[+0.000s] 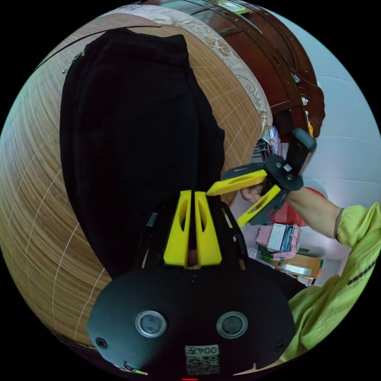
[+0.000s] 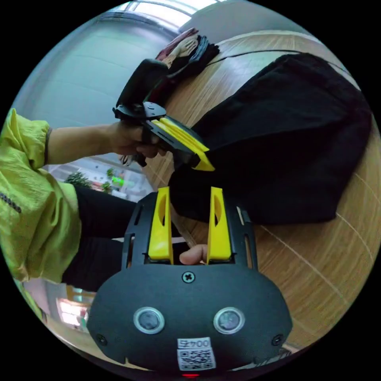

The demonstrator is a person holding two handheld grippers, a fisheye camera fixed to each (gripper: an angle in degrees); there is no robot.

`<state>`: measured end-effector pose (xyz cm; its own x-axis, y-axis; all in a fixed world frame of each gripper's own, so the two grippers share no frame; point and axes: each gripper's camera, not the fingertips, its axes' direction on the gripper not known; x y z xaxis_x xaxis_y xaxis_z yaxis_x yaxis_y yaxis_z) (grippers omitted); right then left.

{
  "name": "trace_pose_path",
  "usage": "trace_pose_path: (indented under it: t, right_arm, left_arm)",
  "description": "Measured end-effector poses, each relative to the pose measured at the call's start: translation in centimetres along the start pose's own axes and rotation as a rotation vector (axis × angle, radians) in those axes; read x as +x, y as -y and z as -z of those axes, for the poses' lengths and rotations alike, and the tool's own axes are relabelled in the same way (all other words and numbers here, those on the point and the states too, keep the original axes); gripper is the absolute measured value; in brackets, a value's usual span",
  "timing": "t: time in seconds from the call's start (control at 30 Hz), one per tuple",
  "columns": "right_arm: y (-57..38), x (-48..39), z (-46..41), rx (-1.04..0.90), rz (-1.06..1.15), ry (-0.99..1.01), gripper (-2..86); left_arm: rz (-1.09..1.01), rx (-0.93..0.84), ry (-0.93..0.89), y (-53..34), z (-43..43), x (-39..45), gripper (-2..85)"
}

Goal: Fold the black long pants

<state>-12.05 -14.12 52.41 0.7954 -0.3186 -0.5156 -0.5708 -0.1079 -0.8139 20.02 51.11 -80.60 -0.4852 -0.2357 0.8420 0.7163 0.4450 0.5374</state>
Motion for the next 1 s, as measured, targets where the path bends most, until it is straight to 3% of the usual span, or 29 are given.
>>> trace_pose_path:
  t: [0.07,0.2,0.3,0.47,0.63,0.77,1.0]
  right_arm:
    - [1.7,2.1,-1.2,-0.107,0.016,0.190,11.3]
    - [2.0,2.1,-2.5,-0.251,0.055,0.314,10.6]
    - [0.0,-0.6,-2.6,-0.248,0.117,0.223,12.1]
    - [-3.2,-3.2,-2.1,-0.070,0.043,0.080,13.0]
    - [-4.4,-5.2,-2.4,0.020,-0.007,-0.072,10.9]
    - [-5.3,-5.8,-2.6,0.069,-0.065,-0.069,6.9]
    - [-11.0,-4.5,-4.2,0.161,-0.285,-0.118,3.1]
  left_arm:
    - [-0.003,0.009,-0.027,-0.3,0.8,-0.3,1.3]
    - [-0.005,0.040,-0.097,-1.2,3.4,-0.6,1.3]
    - [-0.025,0.085,-0.126,-2.2,6.1,-0.7,1.2]
    - [-0.029,0.152,-0.278,-4.0,10.1,-2.2,1.3]
    - [-0.155,0.237,-0.539,-5.6,14.7,-2.2,0.5]
    - [-0.132,0.278,-0.792,-5.8,15.7,-2.9,0.3]
    - [0.020,0.165,-0.422,-6.1,14.4,-3.9,0.1]
